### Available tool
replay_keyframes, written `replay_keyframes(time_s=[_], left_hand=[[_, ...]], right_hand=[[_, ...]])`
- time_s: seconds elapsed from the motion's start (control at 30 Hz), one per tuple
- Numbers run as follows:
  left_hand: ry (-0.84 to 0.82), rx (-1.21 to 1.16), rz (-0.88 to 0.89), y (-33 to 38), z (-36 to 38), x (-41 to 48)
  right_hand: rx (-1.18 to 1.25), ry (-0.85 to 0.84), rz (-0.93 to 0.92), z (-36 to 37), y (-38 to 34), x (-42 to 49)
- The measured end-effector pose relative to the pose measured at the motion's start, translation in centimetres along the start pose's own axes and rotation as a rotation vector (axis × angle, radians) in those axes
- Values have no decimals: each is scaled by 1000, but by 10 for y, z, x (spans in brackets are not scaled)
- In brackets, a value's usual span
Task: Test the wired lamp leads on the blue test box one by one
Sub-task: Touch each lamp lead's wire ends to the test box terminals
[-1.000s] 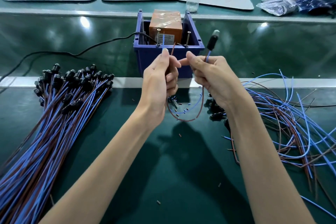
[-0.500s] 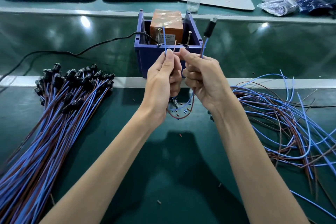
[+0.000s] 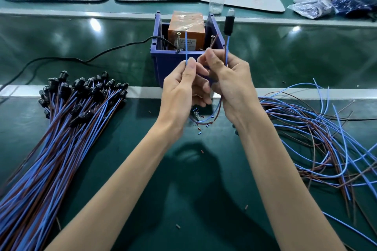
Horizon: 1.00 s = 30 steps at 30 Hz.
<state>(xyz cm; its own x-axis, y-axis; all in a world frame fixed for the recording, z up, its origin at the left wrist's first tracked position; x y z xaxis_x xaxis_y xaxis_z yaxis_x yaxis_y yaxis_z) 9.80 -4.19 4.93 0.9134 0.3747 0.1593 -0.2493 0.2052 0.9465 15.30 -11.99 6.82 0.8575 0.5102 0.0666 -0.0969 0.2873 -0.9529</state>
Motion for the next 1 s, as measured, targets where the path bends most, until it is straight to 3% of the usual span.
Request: replay_keyframes(time_s=[0.13, 0.27, 0.4, 0.57, 0.67, 0.83, 1.0], left_hand=[[53, -15, 24, -2, 2, -4], [127, -61, 123, -1, 7, -8], [173, -60, 97, -3, 4, -6], [430, 105, 57, -2, -12, -6], [549, 44, 124, 6, -24, -6], [441, -125, 74, 11, -15, -9], [172, -230, 38, 6, 1, -7]], right_hand=[[-24, 108, -71, -8, -6, 1], [44, -1, -15, -2, -2, -1], [66, -43, -35, 1, 0, -2], [12, 131, -66, -13, -5, 2], [6, 237, -152, -27, -16, 4], [74, 287, -163, -40, -23, 5], [54, 102, -95, -32, -19, 8]])
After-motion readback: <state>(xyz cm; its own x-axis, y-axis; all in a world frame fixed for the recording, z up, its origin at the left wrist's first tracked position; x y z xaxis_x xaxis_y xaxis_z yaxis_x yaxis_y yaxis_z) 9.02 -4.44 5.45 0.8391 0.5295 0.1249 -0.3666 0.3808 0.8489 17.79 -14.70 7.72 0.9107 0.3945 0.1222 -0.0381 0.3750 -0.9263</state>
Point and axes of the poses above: each hand's wrist, its own x-axis towards the middle knuckle, its own z-axis out of the palm, y = z × x, the point moved 4 cm from there along x, towards the middle knuckle, and after that the axes turned 4 degrees about -y, right-handed, at the moved point
